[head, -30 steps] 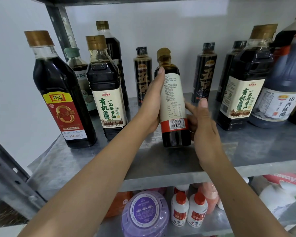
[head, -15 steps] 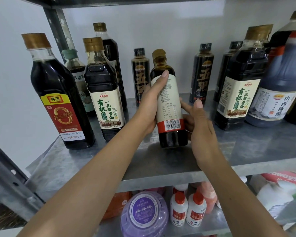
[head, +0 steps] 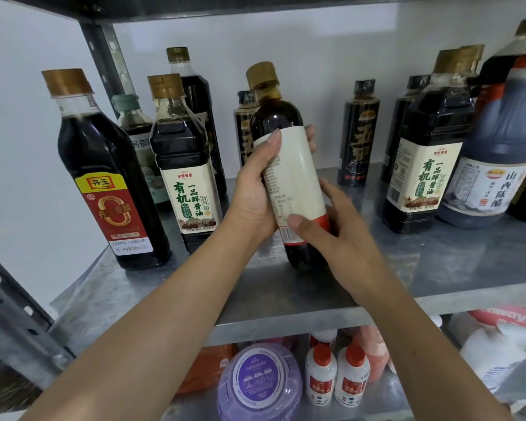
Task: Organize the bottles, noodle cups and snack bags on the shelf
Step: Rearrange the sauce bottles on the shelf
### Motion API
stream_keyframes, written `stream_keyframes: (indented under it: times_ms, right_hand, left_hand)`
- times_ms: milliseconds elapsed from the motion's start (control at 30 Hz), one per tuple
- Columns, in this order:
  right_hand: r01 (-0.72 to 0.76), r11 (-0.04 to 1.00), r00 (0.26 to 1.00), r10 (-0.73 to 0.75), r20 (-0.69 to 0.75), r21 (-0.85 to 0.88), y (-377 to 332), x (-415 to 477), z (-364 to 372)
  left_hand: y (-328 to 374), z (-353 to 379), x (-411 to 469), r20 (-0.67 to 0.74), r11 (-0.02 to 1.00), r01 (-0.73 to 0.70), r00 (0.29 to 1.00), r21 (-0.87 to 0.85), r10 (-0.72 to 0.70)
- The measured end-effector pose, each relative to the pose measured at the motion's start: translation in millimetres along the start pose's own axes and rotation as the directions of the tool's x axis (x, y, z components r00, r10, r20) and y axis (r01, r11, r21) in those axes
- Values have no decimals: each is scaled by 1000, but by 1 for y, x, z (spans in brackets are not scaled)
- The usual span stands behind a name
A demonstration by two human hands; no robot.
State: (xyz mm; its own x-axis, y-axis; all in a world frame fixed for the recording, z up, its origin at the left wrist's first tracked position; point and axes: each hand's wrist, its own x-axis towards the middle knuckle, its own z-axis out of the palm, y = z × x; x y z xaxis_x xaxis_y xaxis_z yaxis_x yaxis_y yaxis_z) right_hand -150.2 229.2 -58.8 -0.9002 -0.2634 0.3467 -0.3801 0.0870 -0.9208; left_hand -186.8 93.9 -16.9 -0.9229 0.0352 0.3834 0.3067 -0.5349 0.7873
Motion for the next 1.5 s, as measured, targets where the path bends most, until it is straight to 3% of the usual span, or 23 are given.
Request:
stream_keyframes:
  times_ms: [100,300,467,700,900,1067,1500]
  right_hand:
    - [26,997,997,-31,-69,-77,1,-4,2]
    - [58,991,973,-82,-218,-117,8,-1,-1]
    - [81,987,979,-105,-174,-136,8,2,1]
    - [36,994,998,-31,54,-102,7,2,1]
    - [29,991,999,-25,32,-132,10,4,1]
    - [26,982,999,-18,43,-187,11,6,3]
    - [24,988,1000,-21,21,-152,17,6,1]
  left_hand:
    - [0,-2,0,77,1000,1,997,1,-2]
    - [-6,10,1,-68,975,106,993,195,-94]
    - [-8,8,2,-125,991,85,990,104,-72]
    - [-3,4,-1,-101,997,76,992,-8,-76]
    - [-2,7,1,-172,989,128,978,68,-115]
    - [-7,3,6,-216,979,87,975,184,-46]
    - [-11,2,9,-235,979,72,972,192,-25]
